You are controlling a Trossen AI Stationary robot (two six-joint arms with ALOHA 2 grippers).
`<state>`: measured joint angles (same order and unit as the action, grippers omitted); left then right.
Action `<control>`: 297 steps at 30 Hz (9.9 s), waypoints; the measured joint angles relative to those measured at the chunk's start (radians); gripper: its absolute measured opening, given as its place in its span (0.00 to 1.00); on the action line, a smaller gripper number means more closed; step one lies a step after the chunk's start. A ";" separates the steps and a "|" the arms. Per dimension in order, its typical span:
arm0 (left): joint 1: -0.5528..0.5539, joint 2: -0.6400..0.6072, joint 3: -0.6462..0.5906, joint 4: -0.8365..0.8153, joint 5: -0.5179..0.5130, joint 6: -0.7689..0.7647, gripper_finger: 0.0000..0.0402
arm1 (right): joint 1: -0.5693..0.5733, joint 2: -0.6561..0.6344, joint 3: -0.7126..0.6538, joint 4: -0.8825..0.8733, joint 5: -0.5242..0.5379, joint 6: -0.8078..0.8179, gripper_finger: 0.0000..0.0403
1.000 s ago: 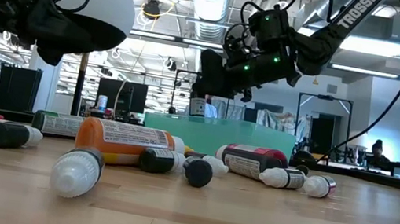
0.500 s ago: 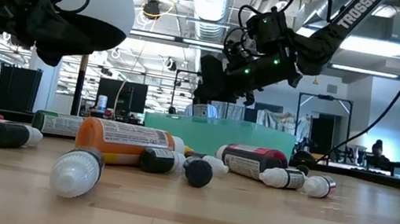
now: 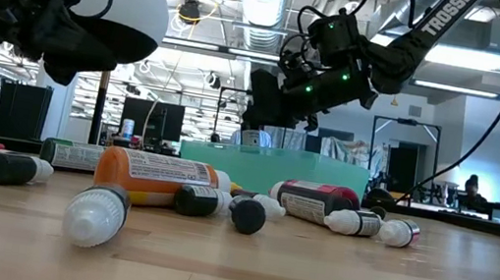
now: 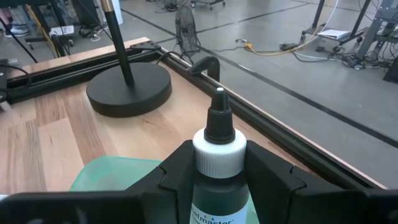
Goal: Pick & Place food coloring
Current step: Put the large black food coloring bottle into the green bin
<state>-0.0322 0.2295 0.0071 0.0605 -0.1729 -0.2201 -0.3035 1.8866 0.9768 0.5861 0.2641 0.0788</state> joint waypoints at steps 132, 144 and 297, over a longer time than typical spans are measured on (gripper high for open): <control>0.000 0.000 0.000 -0.003 0.010 -0.010 0.34 | 0.057 0.163 0.000 0.222 0.363 0.026 0.31; 0.000 0.000 0.000 -0.002 0.004 -0.010 0.34 | 0.052 0.163 0.000 0.204 0.363 0.027 0.37; 0.000 0.000 0.000 -0.026 0.139 0.033 0.34 | -0.044 -0.080 0.000 -0.421 -0.041 0.107 0.00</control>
<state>-0.0322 0.2292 0.0071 0.0349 -0.0338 -0.1875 -0.3474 1.8065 0.9768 0.1649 0.2232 0.1859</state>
